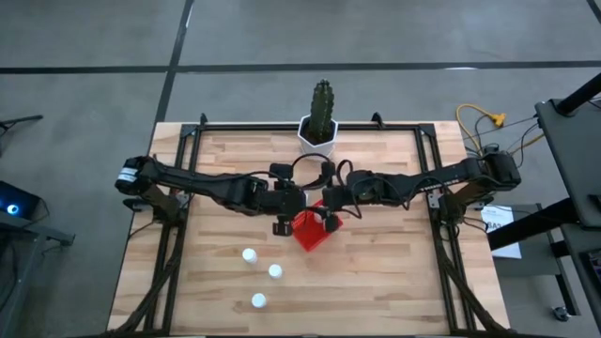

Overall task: Pick and place pill bottles into a basket
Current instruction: Put the white pill bottle into the red bin

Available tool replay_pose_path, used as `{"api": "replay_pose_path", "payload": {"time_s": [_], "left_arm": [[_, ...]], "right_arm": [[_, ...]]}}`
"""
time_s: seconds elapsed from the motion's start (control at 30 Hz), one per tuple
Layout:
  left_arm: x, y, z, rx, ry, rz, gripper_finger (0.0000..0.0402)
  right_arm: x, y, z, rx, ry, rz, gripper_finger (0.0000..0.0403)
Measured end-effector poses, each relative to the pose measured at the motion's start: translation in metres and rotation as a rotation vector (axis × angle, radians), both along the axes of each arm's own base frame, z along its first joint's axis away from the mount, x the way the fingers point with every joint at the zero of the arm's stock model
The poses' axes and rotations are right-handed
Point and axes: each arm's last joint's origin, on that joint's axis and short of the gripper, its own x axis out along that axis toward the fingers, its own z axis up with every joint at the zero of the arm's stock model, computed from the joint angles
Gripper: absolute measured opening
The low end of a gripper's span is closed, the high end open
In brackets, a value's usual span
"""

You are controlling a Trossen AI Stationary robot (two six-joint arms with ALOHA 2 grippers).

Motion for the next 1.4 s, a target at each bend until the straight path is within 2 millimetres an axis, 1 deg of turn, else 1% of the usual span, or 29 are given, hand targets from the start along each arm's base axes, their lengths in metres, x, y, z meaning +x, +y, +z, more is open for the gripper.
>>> {"api": "replay_pose_path", "payload": {"time_s": [0.17,0.33,0.67,1.17,1.3,1.4], "left_arm": [[-0.002,0.000,0.002,-0.003,-0.003,-0.001,0.0160],[-0.003,0.000,-0.001,-0.011,0.001,-0.002,0.0160],[-0.003,0.001,-0.009,-0.008,0.007,0.003,0.0160],[-0.001,0.000,-0.008,-0.015,-0.011,-0.001,0.0160],[-0.001,0.000,-0.008,-0.016,-0.011,0.000,0.0160],[-0.002,0.000,-0.008,-0.016,-0.012,0.003,0.0160]], "right_arm": [[0.001,0.000,-0.002,0.000,-0.002,-0.003,0.0253],[0.000,0.000,-0.003,-0.003,0.001,-0.001,0.0251],[0.000,0.000,-0.003,-0.006,0.007,0.008,0.0225],[0.000,0.001,-0.002,0.009,0.001,0.036,0.0224],[0.000,0.001,-0.002,0.010,0.001,0.041,0.0208],[0.000,0.001,-0.002,0.010,0.001,0.045,0.0186]]}}
